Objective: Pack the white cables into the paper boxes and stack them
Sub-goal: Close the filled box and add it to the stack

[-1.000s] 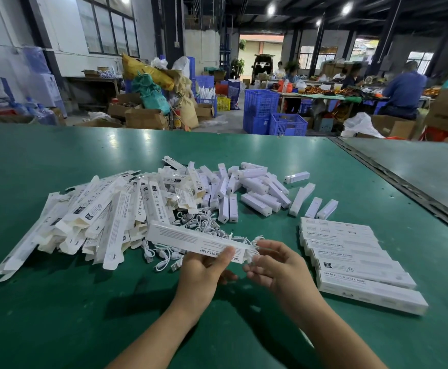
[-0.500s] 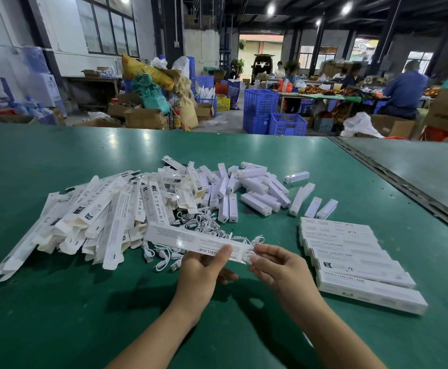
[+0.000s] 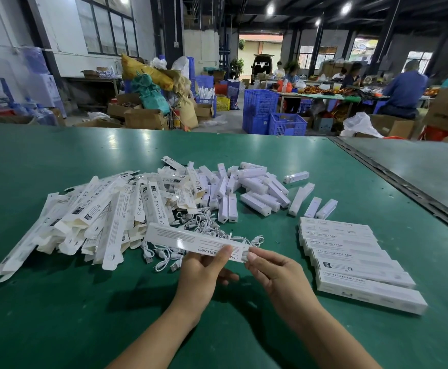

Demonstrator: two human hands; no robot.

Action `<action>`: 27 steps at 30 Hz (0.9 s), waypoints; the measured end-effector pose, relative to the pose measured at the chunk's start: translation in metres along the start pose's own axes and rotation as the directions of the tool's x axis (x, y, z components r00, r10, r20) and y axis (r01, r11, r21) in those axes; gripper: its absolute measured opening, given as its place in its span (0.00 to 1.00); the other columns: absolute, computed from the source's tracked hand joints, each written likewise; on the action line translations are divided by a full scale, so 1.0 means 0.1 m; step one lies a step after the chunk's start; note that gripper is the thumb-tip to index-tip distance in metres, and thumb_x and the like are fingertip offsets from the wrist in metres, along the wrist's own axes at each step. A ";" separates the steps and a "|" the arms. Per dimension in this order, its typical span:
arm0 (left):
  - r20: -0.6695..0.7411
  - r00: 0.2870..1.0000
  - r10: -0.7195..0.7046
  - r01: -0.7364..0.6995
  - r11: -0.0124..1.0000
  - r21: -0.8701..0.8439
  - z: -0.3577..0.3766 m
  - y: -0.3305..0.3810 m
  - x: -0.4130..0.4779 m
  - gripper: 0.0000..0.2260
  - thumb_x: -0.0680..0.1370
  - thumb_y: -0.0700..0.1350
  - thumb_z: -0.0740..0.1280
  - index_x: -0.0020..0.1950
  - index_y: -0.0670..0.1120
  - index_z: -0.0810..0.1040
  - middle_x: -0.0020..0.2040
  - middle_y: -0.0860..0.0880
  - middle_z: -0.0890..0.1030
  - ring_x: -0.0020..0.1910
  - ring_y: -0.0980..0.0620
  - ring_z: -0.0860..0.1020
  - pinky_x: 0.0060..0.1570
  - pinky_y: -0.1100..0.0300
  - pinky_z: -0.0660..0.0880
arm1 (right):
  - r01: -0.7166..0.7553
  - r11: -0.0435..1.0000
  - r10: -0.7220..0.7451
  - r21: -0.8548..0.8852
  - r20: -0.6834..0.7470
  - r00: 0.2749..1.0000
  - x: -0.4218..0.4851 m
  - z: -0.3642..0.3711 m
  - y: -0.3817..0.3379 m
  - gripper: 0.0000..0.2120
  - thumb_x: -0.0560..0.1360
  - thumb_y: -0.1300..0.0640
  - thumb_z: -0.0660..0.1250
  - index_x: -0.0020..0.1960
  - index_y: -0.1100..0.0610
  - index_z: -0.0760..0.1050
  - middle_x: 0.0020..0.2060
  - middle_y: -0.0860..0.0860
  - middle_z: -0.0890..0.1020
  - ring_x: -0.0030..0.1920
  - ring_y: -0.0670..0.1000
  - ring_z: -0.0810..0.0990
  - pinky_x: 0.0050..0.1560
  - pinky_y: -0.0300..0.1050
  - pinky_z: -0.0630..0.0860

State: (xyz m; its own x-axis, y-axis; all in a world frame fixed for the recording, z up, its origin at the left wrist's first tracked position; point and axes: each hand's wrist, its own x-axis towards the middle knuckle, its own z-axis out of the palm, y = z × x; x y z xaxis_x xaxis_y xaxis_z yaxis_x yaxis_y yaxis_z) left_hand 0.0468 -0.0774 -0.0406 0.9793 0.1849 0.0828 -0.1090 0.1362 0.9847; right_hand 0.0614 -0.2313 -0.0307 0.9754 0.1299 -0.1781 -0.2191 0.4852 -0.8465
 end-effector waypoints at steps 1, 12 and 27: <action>0.000 1.000 0.001 -0.001 1.000 -0.002 0.00 0.00 0.00 0.16 0.71 0.53 0.71 0.52 0.43 0.80 0.42 0.46 0.87 0.31 0.44 0.84 0.28 0.62 0.77 | 0.011 1.000 -0.011 -0.023 -0.003 1.000 -0.01 0.00 0.00 0.13 0.61 0.63 0.76 0.45 0.65 0.84 0.46 0.62 0.85 0.46 0.53 0.86 0.43 0.35 0.80; 0.006 1.000 -0.015 0.015 0.999 -0.050 0.02 0.01 -0.01 0.15 0.70 0.51 0.72 0.50 0.44 0.81 0.41 0.46 0.87 0.30 0.45 0.84 0.26 0.62 0.77 | 0.052 0.989 -0.056 -0.138 -0.024 0.998 -0.04 0.01 -0.01 0.16 0.69 0.65 0.75 0.54 0.66 0.76 0.39 0.58 0.85 0.37 0.51 0.82 0.39 0.38 0.79; 0.029 1.000 -0.010 0.011 0.999 -0.040 -0.03 0.04 0.01 0.20 0.68 0.55 0.72 0.52 0.43 0.80 0.43 0.44 0.86 0.34 0.46 0.83 0.34 0.56 0.80 | 0.080 0.932 -0.037 -0.353 0.127 0.991 -0.04 -0.05 -0.05 0.09 0.62 0.58 0.80 0.40 0.54 0.84 0.35 0.53 0.83 0.33 0.49 0.80 0.36 0.37 0.77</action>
State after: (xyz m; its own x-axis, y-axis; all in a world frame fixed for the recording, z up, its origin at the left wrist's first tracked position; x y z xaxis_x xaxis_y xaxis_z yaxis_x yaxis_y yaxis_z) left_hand 0.0465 -0.0739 -0.0369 0.9849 0.1548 0.0778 -0.1052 0.1774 0.9785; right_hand 0.0591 -0.2385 -0.0279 0.9719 0.2209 -0.0814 -0.1178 0.1570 -0.9805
